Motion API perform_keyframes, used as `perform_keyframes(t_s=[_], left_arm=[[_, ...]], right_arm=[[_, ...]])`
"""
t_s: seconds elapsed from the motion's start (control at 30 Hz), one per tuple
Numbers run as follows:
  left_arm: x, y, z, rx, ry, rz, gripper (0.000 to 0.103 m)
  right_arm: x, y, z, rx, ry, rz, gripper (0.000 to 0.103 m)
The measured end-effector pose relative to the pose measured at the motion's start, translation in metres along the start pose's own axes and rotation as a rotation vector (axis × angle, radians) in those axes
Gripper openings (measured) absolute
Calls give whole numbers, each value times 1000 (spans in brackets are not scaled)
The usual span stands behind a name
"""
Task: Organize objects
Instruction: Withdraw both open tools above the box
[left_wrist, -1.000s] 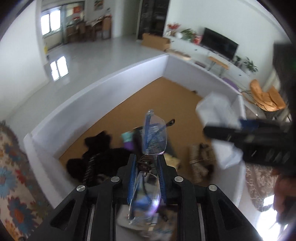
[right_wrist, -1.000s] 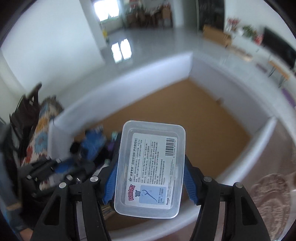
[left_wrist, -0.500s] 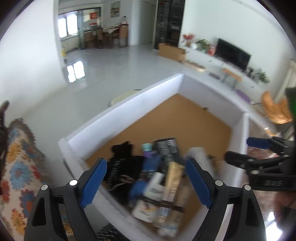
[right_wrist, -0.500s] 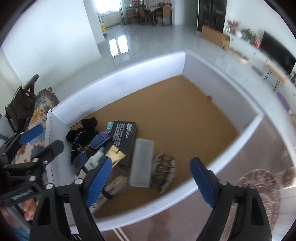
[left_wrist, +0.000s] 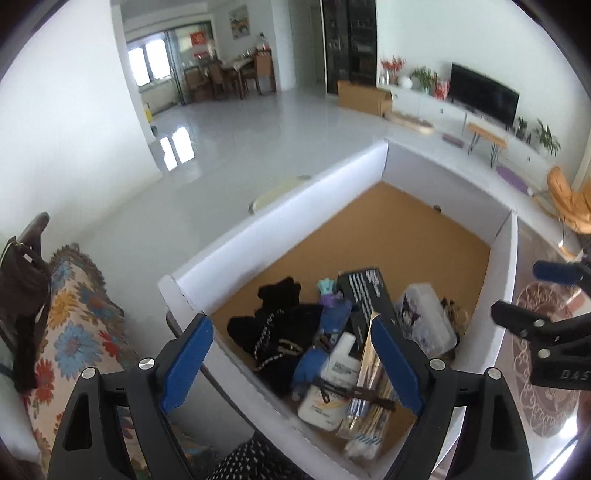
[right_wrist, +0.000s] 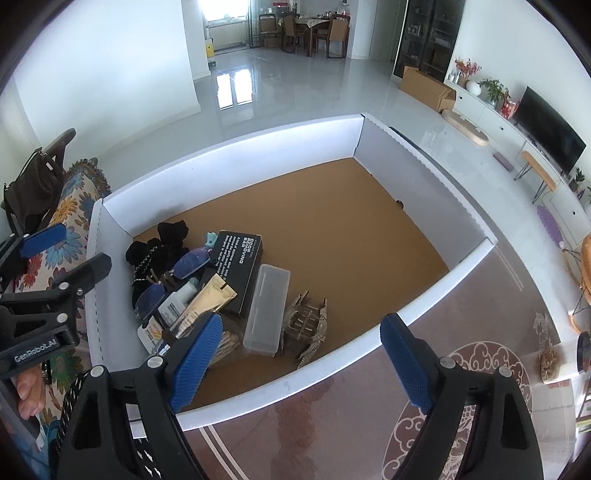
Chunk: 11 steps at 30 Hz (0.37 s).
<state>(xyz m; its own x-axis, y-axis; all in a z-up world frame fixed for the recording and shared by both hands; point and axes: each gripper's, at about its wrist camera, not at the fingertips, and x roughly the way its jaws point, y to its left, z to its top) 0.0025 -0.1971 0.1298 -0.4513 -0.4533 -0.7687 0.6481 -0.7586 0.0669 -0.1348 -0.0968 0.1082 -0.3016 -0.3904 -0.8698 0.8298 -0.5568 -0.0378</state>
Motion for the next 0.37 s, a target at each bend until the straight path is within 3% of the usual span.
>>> perform_keyframes(t_s=[0.13,0.23,0.37], left_arm=[[-9,1,2,-13,-40,-1,87],[-12,5,4,-46,-46,-27,103],[-17,7,1,-92,-82,-33,103]], right_arm=[[2,2,0,2,-7,5,88],[4,1,0,3,-4,2,88],[6,-2,2,22,-9,5,88]])
